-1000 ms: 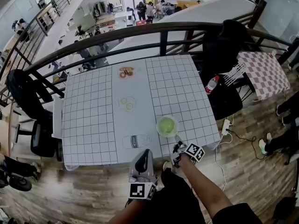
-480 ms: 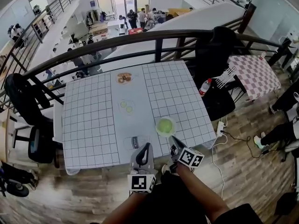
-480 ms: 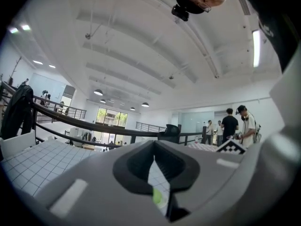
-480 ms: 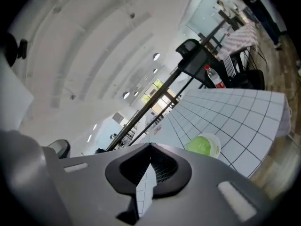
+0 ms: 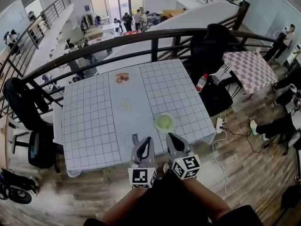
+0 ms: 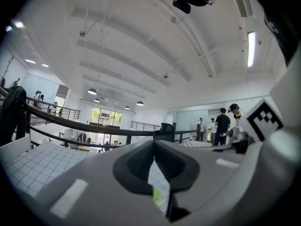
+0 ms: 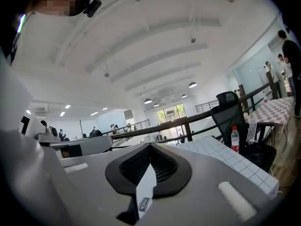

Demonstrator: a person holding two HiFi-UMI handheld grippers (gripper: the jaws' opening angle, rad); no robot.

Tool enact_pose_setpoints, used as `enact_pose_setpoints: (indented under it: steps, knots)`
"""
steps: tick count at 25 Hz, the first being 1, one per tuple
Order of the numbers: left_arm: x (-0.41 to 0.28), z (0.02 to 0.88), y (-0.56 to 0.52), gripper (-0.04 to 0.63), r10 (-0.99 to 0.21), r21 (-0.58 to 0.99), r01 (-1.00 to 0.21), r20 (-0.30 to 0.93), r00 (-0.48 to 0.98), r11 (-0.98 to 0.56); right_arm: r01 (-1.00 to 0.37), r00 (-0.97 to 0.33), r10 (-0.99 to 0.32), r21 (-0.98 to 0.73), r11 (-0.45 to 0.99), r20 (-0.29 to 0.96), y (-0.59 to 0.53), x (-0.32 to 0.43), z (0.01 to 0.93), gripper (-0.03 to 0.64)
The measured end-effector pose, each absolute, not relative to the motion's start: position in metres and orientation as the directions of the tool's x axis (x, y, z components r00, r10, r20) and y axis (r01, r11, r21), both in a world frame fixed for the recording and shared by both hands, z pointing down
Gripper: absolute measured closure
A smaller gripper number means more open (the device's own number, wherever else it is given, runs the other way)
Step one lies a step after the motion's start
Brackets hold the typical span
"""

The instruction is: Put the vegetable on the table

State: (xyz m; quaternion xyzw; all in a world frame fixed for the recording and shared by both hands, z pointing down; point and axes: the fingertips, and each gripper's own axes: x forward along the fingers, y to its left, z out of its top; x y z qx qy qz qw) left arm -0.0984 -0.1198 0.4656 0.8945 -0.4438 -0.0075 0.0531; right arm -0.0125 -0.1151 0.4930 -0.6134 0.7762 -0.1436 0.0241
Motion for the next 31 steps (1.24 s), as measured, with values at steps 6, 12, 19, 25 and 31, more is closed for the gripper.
enact_pose_setpoints:
  steps: [6,12,19,25,31]
  knots:
    - [-0.103,0.462,-0.098,0.588,-0.775,0.099,-0.771,0.008,0.632,-0.629,-0.968,-0.211,-0.975,-0.157,0.197,0.072,-0.087,-0.032,0.478,0.620]
    - [-0.110,0.465,-0.087,0.588,-0.760,0.086,-0.758,0.018,0.650,-0.646,-0.972,-0.187,-0.979,-0.159,0.173,0.081,-0.078,-0.041,0.481,0.620]
    - [-0.115,0.465,-0.074,0.588,-0.750,0.097,-0.748,0.020,0.661,-0.656,-0.973,-0.195,-0.974,-0.145,0.177,0.117,-0.068,-0.053,0.492,0.620]
    - [-0.124,0.476,-0.071,0.588,-0.750,0.109,-0.748,0.036,0.661,-0.655,-0.974,-0.210,-0.968,-0.112,0.196,0.134,-0.063,-0.066,0.497,0.620]
    - [-0.128,0.481,-0.077,0.588,-0.736,0.104,-0.735,0.037,0.676,-0.669,-0.979,-0.183,-0.969,-0.115,0.165,0.163,-0.064,-0.071,0.507,0.620]
